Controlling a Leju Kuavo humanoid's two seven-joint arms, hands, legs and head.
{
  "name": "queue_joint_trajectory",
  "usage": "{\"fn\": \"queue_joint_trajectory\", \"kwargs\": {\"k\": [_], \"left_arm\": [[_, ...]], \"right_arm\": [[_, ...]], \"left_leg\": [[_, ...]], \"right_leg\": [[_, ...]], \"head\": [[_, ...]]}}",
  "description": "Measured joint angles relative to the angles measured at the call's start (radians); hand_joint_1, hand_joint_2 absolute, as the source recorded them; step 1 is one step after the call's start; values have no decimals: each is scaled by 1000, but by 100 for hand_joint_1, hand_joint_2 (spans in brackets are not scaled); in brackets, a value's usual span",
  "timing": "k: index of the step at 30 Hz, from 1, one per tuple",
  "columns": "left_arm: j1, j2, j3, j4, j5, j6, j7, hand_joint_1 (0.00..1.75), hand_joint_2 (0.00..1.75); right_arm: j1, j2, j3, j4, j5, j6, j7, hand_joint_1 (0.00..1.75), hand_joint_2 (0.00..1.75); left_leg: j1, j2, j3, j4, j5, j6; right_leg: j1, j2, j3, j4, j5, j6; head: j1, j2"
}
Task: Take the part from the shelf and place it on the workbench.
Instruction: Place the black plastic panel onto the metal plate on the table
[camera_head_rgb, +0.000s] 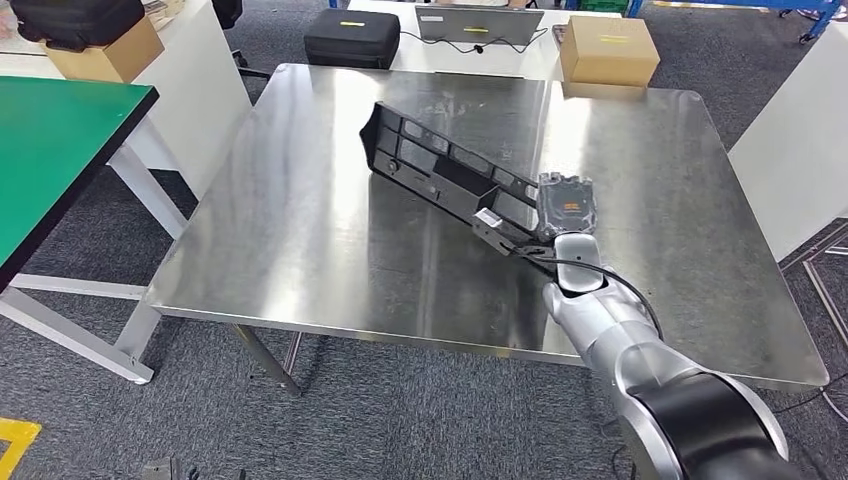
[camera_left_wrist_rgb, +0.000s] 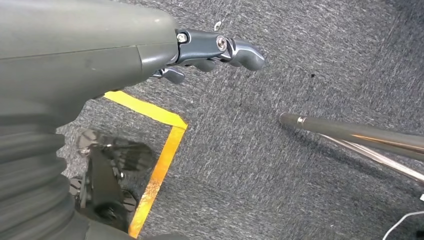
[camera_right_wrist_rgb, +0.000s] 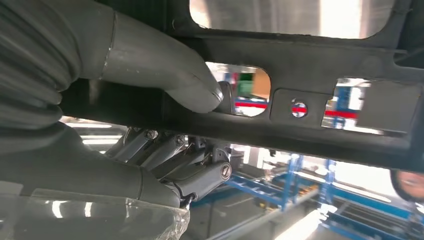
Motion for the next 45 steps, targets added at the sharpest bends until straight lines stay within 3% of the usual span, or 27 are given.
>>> {"fn": "queue_joint_trajectory", "kwargs": {"k": [2, 6, 7, 9, 10, 11, 13, 17, 19, 23, 45], "left_arm": [[0, 1, 0, 0, -1, -1, 1, 0, 175], [1, 1, 0, 0, -2, -2, 3, 0, 175], [0, 1, -1, 0, -2, -2, 4, 0, 175], [0, 1, -2, 0, -2, -4, 4, 0, 175], [0, 1, -2, 0, -2, -4, 3, 0, 175], [0, 2, -2, 0, -2, -4, 2, 0, 175], [2, 3, -2, 0, -1, -1, -5, 0, 175], [5, 4, -6, 0, -6, 22, -21, 0, 175], [6, 4, -7, 0, -5, 32, -22, 0, 175], [6, 4, -7, 0, 3, 35, -21, 0, 0], [17, 8, -7, 0, 14, 48, 5, 0, 0]], "right_arm": [[-3, -13, -8, 6, 0, 4, 2, 175, 175], [-5, -30, -20, 17, 6, 18, 19, 175, 175], [-5, -37, -24, 20, 7, 23, 23, 175, 175], [-7, -55, -33, 27, 7, 31, 27, 175, 175], [-8, -64, -40, 30, 6, 33, 27, 175, 175], [-9, -71, -46, 33, 4, 34, 27, 175, 175], [-9, -81, -56, 37, 6, 35, 27, 175, 175], [-9, -86, -63, 44, 13, 41, 34, 0, 0], [-9, -87, -63, 48, 13, 47, 39, 0, 0], [-1, -85, -63, 56, 13, 54, 47, 0, 0], [34, -60, -2, 65, 14, 17, 86, 0, 0]], "left_leg": [[-4, -3, 49, -88, 23, 6], [-17, -1, 59, -103, 24, 38], [-19, 0, 61, -106, 27, 45], [-29, 0, 63, -106, 27, 49], [-36, -3, 62, -103, 25, 50], [-42, -6, 62, -101, 22, 52], [-48, -11, 62, -99, 21, 57], [-49, -13, 60, -99, 22, 60], [-49, -13, 60, -99, 22, 60], [-49, -13, 58, -99, 22, 61], [-45, -13, 51, -99, 23, 61]], "right_leg": [[6, 0, 2, -1, -3, 12], [9, 0, 1, -1, -7, 40], [10, 0, -9, 16, -18, 41], [11, 2, -24, 31, -29, 21], [11, 4, -26, 25, -24, 18], [10, 7, -21, 8, -13, 20], [6, 9, -16, -5, 2, 39], [5, 9, -7, -10, 6, 42], [5, 9, -3, -13, 9, 44], [5, 9, -3, -14, 10, 46], [9, 9, -9, -13, 11, 49]], "head": [[3, 0], [9, 0], [10, 0], [15, 0], [16, 0], [16, 0], [15, 0], [16, 0], [15, 0], [15, 0], [15, 0]]}}
